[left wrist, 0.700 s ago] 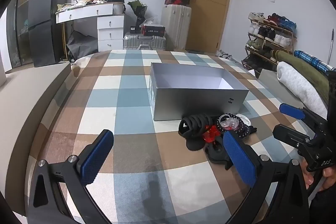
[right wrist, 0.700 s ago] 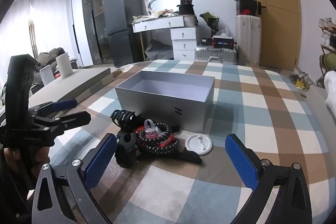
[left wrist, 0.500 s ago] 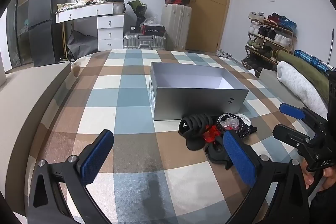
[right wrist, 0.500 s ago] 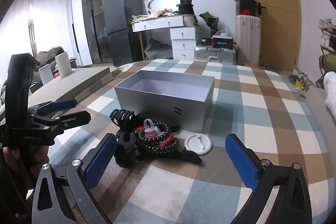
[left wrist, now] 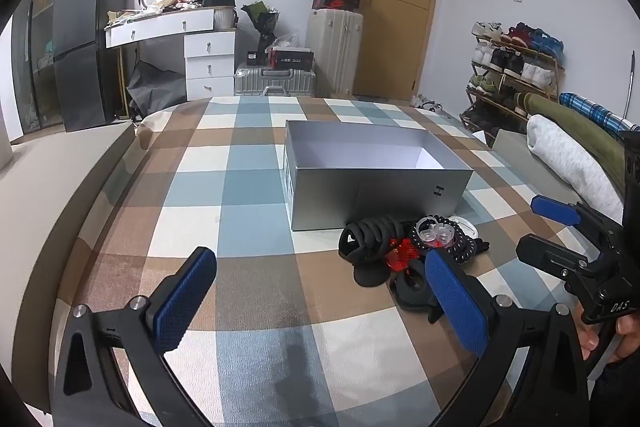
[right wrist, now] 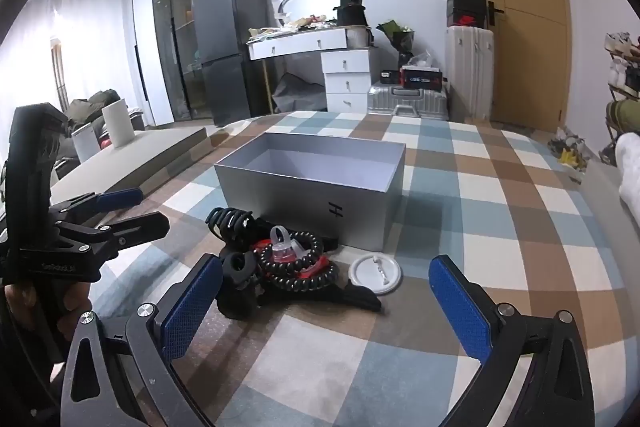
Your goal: Organize jewelry
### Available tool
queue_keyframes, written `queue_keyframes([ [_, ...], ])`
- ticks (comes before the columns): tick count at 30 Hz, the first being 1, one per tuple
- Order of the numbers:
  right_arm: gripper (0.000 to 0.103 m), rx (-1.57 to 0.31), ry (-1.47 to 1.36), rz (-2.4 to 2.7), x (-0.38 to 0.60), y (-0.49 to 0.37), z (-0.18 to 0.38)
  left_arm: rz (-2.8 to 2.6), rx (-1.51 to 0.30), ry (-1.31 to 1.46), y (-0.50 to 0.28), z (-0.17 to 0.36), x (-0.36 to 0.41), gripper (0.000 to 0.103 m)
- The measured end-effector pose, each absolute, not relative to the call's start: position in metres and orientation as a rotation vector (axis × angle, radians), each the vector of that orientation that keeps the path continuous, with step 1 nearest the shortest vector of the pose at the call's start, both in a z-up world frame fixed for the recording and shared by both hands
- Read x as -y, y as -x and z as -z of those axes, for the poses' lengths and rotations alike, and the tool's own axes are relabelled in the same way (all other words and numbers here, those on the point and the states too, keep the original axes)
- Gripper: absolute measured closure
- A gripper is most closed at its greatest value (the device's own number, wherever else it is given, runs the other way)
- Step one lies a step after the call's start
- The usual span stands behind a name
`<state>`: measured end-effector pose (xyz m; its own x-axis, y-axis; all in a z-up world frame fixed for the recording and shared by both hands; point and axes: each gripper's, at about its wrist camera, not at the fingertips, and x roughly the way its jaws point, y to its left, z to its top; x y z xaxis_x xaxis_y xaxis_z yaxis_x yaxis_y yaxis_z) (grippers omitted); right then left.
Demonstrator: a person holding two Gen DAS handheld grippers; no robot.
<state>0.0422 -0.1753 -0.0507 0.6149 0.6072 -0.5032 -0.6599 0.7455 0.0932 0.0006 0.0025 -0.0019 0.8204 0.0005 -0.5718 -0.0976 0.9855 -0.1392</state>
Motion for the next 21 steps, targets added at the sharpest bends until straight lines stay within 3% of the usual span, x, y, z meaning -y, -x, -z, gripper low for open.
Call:
queue_keyframes([
  [21,0.0,-0.548,0.112,-0.726,0.1761,-0.0403,0.0494,-0.055,-0.609,0.161,0.0005,0.0004,-0.0012,0.001],
])
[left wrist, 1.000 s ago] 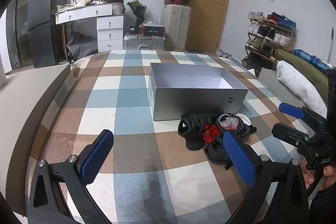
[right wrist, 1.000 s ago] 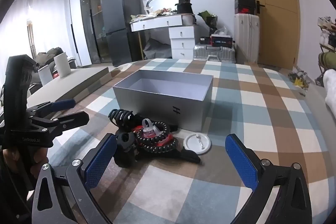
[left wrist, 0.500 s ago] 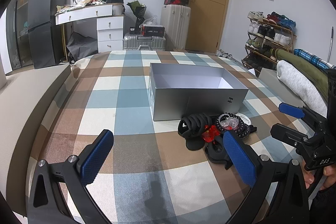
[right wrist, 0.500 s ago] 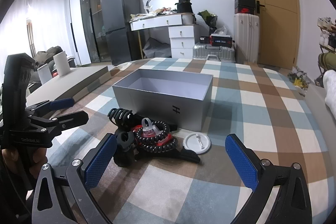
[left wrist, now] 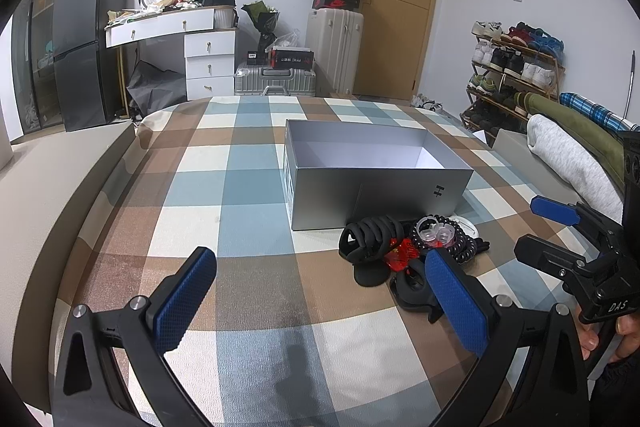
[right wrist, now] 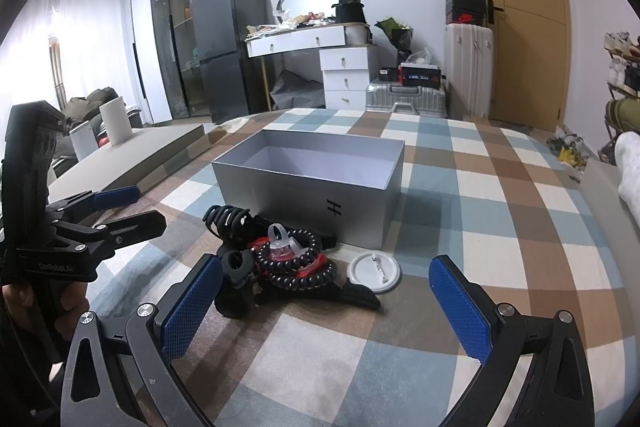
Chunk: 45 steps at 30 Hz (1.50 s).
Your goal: Organize jewelry
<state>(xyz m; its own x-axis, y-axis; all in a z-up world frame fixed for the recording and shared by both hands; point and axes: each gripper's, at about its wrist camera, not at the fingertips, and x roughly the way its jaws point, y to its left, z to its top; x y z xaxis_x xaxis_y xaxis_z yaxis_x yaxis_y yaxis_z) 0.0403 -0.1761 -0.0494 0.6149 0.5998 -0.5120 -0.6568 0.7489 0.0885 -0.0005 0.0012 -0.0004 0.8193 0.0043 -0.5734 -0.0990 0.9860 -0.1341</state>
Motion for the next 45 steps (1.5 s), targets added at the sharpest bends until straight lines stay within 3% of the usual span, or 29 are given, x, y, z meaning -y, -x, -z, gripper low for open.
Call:
queue_keyframes([
  [45,0.0,-0.565,0.114,-0.704,0.1784,-0.0437,0.0517,-0.056,-0.614,0.162,-0.0003,0.0011,-0.0006,0.001],
])
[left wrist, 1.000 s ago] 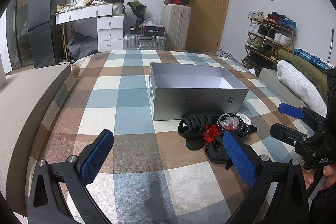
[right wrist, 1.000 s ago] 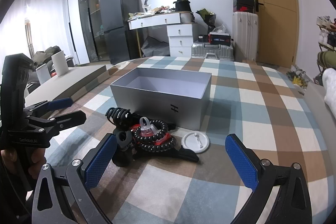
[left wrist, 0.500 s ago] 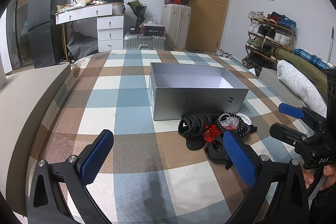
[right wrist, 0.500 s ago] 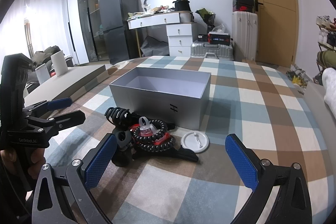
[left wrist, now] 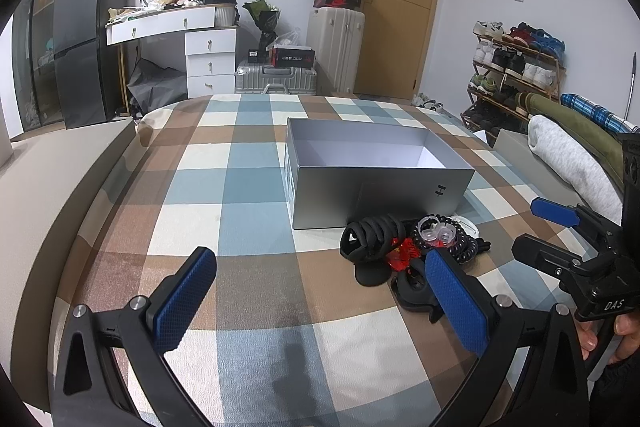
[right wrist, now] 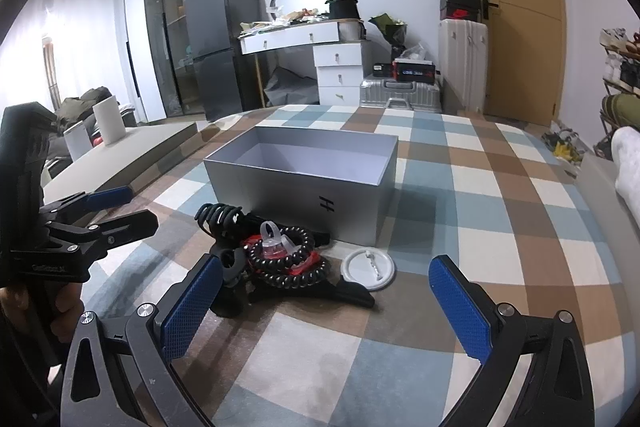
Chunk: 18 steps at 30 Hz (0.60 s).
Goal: Organize jewelry
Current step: 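Move both tools down toward the jewelry pile beside the grey box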
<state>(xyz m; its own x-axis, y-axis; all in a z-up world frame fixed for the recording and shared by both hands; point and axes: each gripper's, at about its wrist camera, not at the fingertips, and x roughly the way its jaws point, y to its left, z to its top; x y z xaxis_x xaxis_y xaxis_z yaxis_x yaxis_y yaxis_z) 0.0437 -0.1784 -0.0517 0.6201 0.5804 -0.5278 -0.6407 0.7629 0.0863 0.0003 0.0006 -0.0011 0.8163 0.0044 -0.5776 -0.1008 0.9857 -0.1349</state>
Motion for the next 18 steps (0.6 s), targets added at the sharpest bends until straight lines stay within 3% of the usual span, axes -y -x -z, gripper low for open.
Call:
queue_keyframes([
  [12,0.0,-0.616,0.146,-0.64,0.17,-0.052,0.057,-0.072,-0.639,0.152,-0.004,0.004,0.0,0.001],
  [18,0.0,-0.731,0.121,-0.61,0.17,-0.069,0.068,-0.046,-0.684,0.198,-0.008,0.008,-0.001,0.001],
])
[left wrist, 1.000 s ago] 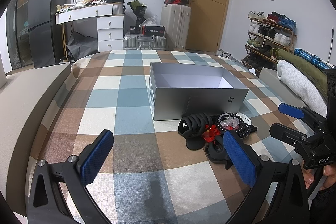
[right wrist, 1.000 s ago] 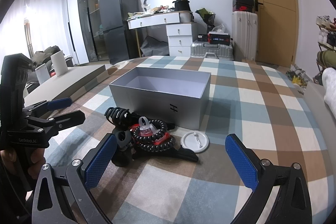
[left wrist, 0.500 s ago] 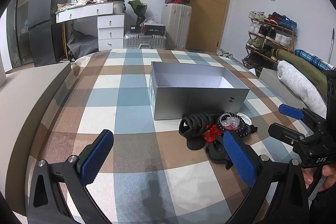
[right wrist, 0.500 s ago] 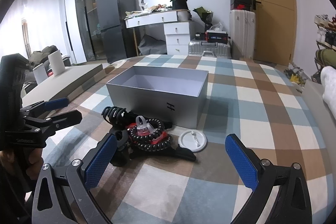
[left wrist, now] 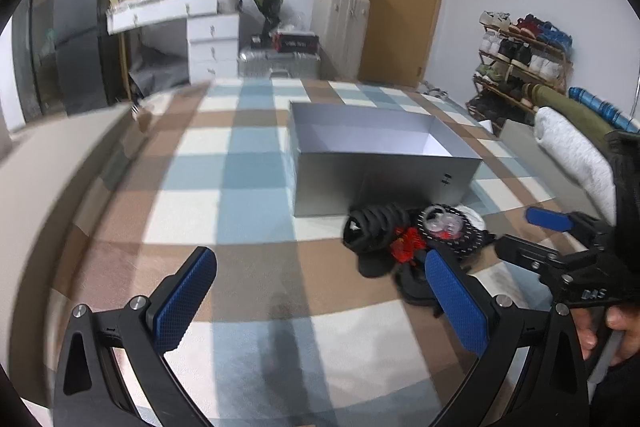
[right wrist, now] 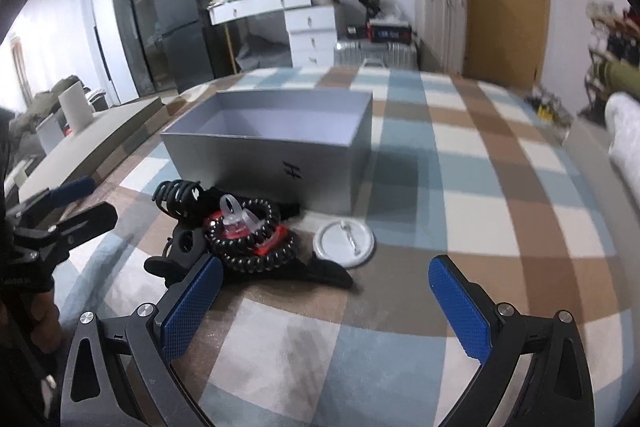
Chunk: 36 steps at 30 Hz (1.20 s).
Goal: Organize jewelry
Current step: 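Move both tools down toward the jewelry pile beside the grey box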
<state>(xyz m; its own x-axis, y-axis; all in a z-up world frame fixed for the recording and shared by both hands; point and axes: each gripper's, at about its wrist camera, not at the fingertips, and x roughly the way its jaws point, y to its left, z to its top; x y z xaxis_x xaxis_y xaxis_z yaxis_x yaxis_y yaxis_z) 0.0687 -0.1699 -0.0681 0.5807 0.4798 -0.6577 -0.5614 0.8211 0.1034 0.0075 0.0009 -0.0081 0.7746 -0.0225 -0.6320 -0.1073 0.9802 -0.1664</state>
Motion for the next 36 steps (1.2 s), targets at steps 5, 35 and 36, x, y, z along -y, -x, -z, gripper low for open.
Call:
queue_keyframes([
  [5,0.011,-0.775,0.074,-0.592,0.178,-0.082,0.066,-0.037,-0.705,0.196,-0.008,0.007,0.004,0.001],
  [35,0.013,-0.882,0.301,-0.644,0.125,-0.066,0.087,-0.002,-0.755,0.164,-0.011,0.01,0.012,0.001],
  [36,0.011,-0.886,0.31,-0.644,0.123,-0.066,0.088,-0.002,-0.756,0.164,-0.012,0.01,0.012,0.001],
])
